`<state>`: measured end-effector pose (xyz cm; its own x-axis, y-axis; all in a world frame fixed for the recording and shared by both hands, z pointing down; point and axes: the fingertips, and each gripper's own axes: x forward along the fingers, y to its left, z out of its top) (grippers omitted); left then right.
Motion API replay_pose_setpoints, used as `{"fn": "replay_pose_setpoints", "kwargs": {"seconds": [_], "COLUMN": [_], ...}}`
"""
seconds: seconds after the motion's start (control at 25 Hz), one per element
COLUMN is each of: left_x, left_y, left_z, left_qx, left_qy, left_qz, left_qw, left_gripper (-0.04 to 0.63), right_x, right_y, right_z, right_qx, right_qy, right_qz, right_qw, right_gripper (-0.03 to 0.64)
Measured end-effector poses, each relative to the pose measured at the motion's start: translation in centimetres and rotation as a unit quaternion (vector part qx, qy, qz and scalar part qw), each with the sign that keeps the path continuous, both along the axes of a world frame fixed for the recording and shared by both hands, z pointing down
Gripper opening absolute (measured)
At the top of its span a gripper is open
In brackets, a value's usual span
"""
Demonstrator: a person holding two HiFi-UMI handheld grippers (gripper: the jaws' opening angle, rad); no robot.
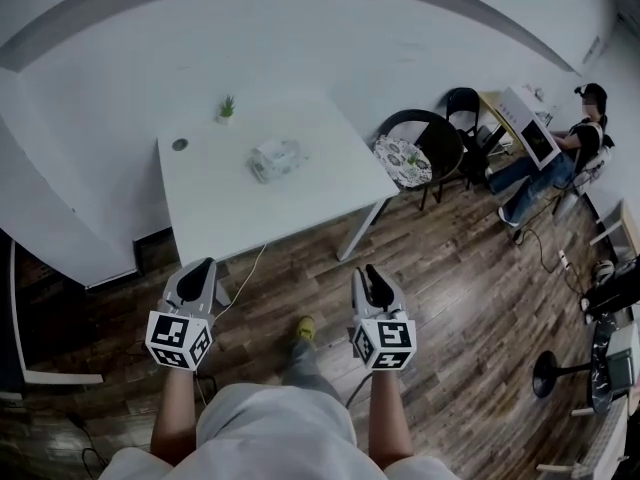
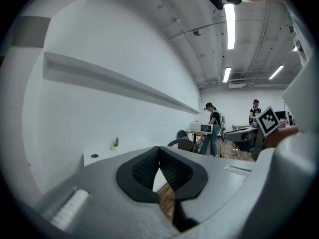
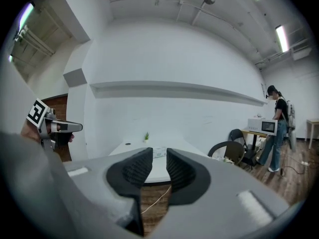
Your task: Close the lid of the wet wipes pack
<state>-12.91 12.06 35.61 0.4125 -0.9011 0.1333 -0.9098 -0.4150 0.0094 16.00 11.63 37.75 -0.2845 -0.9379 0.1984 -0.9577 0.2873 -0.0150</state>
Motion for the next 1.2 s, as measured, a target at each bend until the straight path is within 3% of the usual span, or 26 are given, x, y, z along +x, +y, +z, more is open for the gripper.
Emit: {"fn": "replay_pose_setpoints", "kwargs": {"seconds": [0.32,0.64,0.88,1.2], "left_x": [3.2,7.8,9.1,9.5], "left_y": [-11.1,-20.8,-23.9,-27.2], "left_z": [1.3,0.6,1.2,0.8], "left_qx": [-0.024,-0.031,-0.045,-0.035], "left_qy": [-0.016,-0.03,-0.046,-0.048], "left_qz": [-0.024,-0.053,-0.073,-0.084], "left_qw": [0.9993,0.9977,0.9952,0.9946], "left_gripper": [0.0,0.0,0.0,0.0], "right_x": [3.9,7.2,7.3,7.0], "right_y": [-12.7,-25.1,-30.1,-33.4], "right_z": [1.2,2.0,2.4,2.7], "right_qx": [-0.007,-0.026,-0.028,-0.034], "right_qy": [-0.013,-0.027,-0.027,-0.044], "right_qz": [-0.019,-0.07,-0.106,-0.123], "right_qw": [1.0,0.997,0.994,0.991], "right_gripper": [0.092,0.092,0.092,0.092]}}
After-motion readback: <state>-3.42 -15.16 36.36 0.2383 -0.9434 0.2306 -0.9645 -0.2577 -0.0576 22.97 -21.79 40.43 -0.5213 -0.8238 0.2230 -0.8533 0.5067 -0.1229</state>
